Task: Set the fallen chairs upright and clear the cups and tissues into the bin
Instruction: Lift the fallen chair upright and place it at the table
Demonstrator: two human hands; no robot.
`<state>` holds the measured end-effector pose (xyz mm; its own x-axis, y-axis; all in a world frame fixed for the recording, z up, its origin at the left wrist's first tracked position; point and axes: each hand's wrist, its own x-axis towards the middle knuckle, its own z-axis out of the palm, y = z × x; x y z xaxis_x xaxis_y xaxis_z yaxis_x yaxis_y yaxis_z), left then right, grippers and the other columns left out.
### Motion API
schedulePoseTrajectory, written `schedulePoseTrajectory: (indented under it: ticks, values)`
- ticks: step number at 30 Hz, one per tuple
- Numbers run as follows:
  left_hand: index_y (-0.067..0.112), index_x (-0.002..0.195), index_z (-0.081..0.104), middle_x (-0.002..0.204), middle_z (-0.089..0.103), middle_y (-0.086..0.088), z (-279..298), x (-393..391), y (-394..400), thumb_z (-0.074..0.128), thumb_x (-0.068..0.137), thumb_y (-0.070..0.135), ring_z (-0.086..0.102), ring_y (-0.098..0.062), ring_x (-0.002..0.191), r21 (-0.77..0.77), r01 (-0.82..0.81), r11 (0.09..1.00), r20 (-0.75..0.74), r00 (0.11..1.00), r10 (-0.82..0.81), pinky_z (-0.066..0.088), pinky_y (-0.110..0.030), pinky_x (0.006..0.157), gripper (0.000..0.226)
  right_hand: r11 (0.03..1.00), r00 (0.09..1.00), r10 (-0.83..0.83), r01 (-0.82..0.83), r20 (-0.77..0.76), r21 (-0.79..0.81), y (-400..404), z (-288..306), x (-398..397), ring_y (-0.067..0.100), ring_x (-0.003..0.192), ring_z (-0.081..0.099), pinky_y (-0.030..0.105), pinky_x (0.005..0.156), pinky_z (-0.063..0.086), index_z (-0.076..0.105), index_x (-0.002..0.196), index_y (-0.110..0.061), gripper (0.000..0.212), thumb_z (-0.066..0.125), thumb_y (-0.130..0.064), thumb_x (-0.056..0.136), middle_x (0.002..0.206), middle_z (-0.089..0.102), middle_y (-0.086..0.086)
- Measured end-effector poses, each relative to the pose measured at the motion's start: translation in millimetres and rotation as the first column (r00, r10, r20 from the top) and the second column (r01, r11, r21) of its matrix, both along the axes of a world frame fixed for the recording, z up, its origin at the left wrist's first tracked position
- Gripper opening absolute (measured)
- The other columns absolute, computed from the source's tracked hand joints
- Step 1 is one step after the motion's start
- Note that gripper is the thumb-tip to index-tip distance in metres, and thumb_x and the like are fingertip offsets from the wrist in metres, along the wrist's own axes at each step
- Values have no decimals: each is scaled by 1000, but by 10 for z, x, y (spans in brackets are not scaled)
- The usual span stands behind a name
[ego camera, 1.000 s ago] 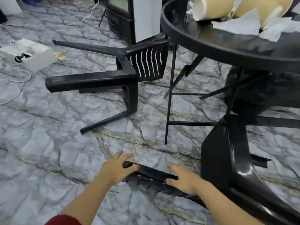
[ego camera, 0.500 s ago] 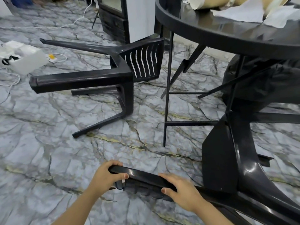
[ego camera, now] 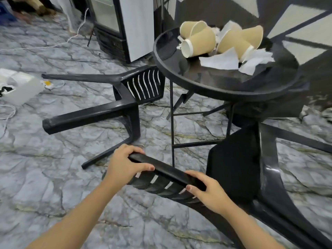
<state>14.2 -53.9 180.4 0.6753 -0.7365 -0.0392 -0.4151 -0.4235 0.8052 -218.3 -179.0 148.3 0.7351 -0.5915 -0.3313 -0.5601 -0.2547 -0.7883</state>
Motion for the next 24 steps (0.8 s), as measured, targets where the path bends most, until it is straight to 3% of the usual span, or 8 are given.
schedulePoseTrajectory:
  ticks: [2, 5, 10, 13, 17, 21, 24]
  values:
    - [33, 76, 66, 81, 52, 7, 466, -18, -62, 90, 42, 37, 49, -8, 82, 19, 44, 999, 95, 994, -45, 35, -16, 67, 42, 999, 998, -47, 47, 38, 3, 34, 332, -28, -22, 98, 50, -2, 76, 37, 49, 101, -53, 34, 65, -27, 85, 107, 55, -32]
    - [31, 81, 66, 81, 50, 4, 1156, -85, -154, 88, 43, 45, 46, -10, 81, 58, 140, 989, 211, 966, -149, 32, -18, 65, 46, 996, 993, -87, 86, 79, 9, 93, 773, -92, -15, 108, 50, -3, 81, 35, 49, 99, -56, 33, 66, -32, 84, 110, 57, -31]
    - [35, 79, 63, 81, 49, 10, 1976, -333, -239, 76, 33, 67, 46, -16, 90, 105, 268, 958, 376, 881, -287, 39, -35, 78, 58, 989, 973, -149, 148, 174, 17, 243, 1419, -239, 1, 110, 57, 23, 94, 44, 56, 112, -47, 32, 64, -36, 83, 115, 64, -17]
    - [37, 76, 62, 74, 40, 19, 2162, -676, -228, 55, 30, 76, 42, -12, 84, 64, 298, 952, 465, 836, -293, 37, -35, 75, 61, 990, 962, -130, 139, 240, -23, 340, 1788, -324, -9, 114, 51, 8, 92, 40, 50, 116, -52, 39, 62, -26, 88, 119, 58, -26]
    - [34, 84, 62, 77, 38, 19, 2309, -1236, -258, 72, 41, 68, 36, -9, 84, 54, 333, 941, 532, 788, -309, 28, -31, 74, 56, 981, 947, -177, 191, 268, -26, 383, 2048, -703, -21, 105, 48, 0, 82, 37, 47, 106, -59, 47, 59, -17, 90, 108, 58, -37]
    - [44, 89, 40, 83, 36, 30, 2482, -1709, -196, 79, 51, 54, 35, -3, 89, 49, 437, 898, 521, 756, -396, 25, -27, 81, 56, 975, 939, -210, 222, 271, -13, 451, 2187, -1211, -4, 108, 57, 14, 90, 44, 51, 104, -64, 49, 58, -18, 89, 110, 64, -24]
    - [53, 96, 40, 97, 45, 37, 2549, -1915, -18, 80, 50, 52, 41, 4, 97, -23, 467, 884, 474, 784, -402, 23, -28, 92, 61, 969, 930, -231, 245, 286, -16, 481, 2258, -1644, -1, 109, 58, 21, 95, 44, 53, 111, -58, 48, 56, -15, 90, 113, 65, -21]
